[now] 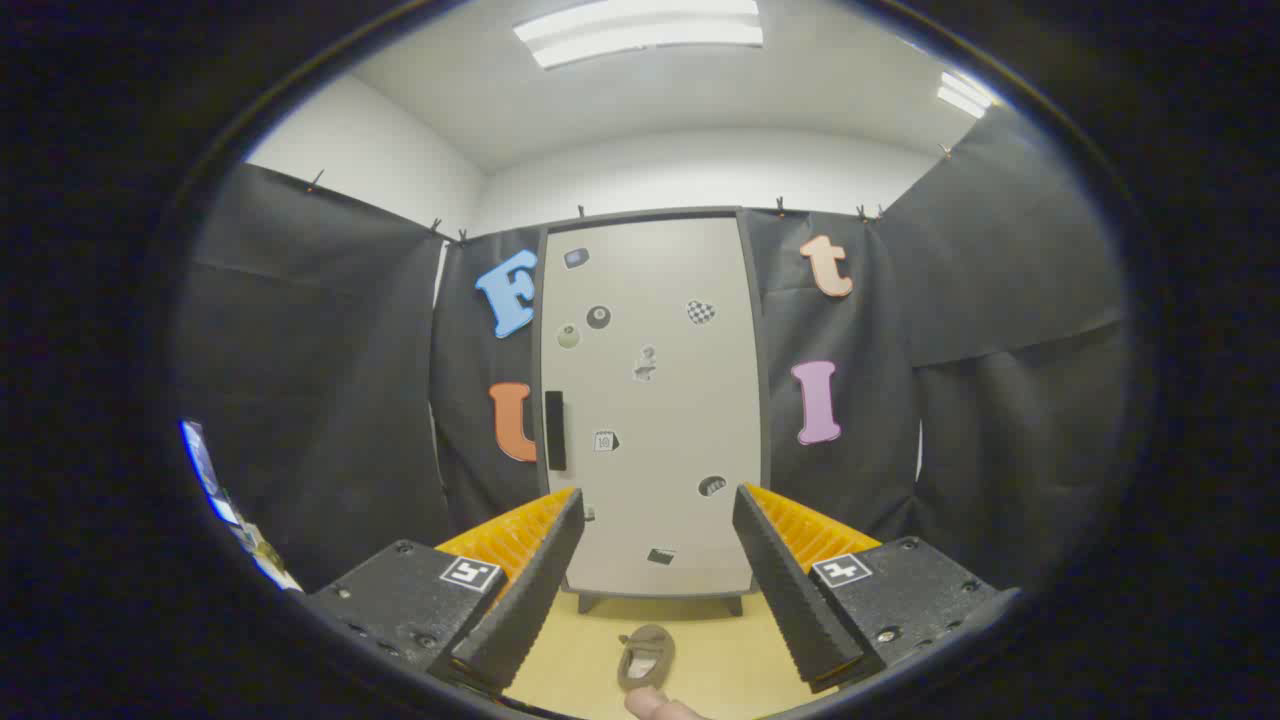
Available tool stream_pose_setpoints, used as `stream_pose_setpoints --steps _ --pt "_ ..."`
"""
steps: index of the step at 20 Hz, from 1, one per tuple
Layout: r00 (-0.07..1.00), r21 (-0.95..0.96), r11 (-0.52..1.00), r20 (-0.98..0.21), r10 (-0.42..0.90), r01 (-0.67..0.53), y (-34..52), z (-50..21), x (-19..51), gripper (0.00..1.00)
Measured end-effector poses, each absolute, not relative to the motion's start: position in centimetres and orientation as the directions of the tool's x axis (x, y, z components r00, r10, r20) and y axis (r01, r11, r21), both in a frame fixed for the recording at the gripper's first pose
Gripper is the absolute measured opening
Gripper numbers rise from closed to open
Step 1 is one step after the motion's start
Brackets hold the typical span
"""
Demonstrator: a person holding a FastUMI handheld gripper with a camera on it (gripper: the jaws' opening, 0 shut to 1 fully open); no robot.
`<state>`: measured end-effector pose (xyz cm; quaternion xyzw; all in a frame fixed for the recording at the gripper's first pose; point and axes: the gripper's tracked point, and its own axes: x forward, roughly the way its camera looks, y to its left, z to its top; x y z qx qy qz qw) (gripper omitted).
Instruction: Open the shoe cabinet door, grab the shoes and put them into the shoe cabinet, then close the shoe cabinet door.
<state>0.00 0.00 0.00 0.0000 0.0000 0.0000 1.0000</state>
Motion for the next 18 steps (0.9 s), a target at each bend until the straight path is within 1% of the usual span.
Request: stream_pose_setpoints --steps 10,18 --pt "0.999 -0.041 0.999 -0.030 0.019 -0.021 1.7 0.1 -1.2 0.98" --pt "1.000 -0.062 0.998 -0.011 0.017 -0.018 2.0 0.5 -1.2 0.98"
